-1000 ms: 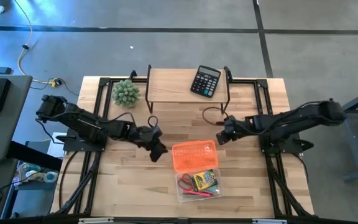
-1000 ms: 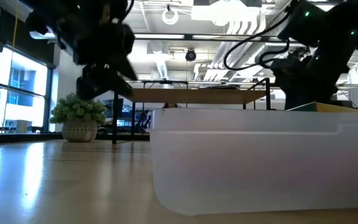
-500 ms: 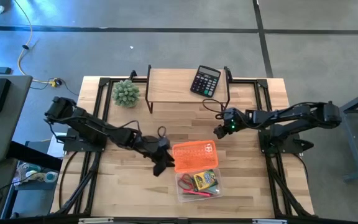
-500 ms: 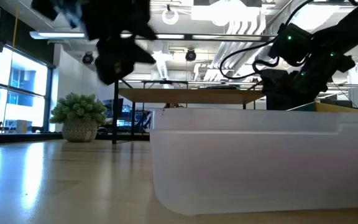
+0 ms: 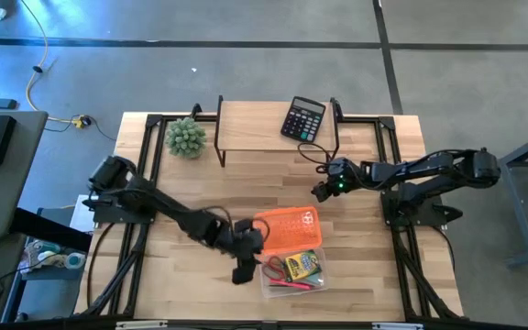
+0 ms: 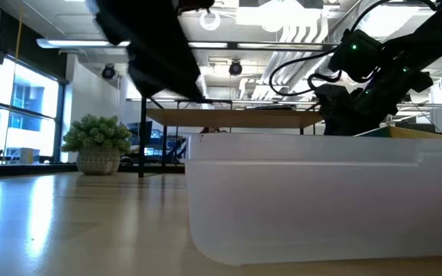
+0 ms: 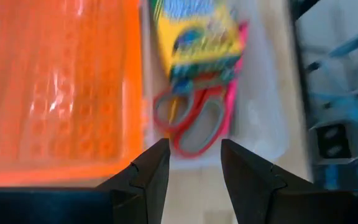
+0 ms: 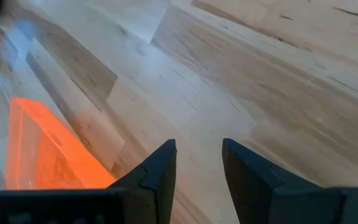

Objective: Pack school essentials
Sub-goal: Close the orange supply box

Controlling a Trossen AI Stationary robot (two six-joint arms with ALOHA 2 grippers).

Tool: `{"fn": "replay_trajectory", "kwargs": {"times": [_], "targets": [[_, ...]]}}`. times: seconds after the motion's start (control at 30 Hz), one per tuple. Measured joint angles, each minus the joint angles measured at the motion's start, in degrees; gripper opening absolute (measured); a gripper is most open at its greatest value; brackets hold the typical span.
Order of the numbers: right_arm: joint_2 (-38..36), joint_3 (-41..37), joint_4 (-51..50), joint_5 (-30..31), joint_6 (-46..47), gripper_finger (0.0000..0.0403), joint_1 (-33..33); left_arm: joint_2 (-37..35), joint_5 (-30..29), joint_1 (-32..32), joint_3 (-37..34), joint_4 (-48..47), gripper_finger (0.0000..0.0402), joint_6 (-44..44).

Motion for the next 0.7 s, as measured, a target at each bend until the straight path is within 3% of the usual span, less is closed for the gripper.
{"fn": "replay_trajectory", "kwargs": {"times": [0.13,0.33,0.7], "targets": [[0.36,0.02,1.77,0.01,0.21,0.0122,0.00,3.82,-4.40,-3.29,0.97,-0.37,0.0133,-0.23],[0.68,0.04,2.84,0.76,1.44,0.0122,0.00,8.04,-5.42,-5.64,5.17,0.50,0.0133,0.12],[5.63,0.04,5.33,0.75,1.14,0.0122,0.44,11.57,-6.06,-3.35,7.30,-1.72,0.0133,0.42]]}}
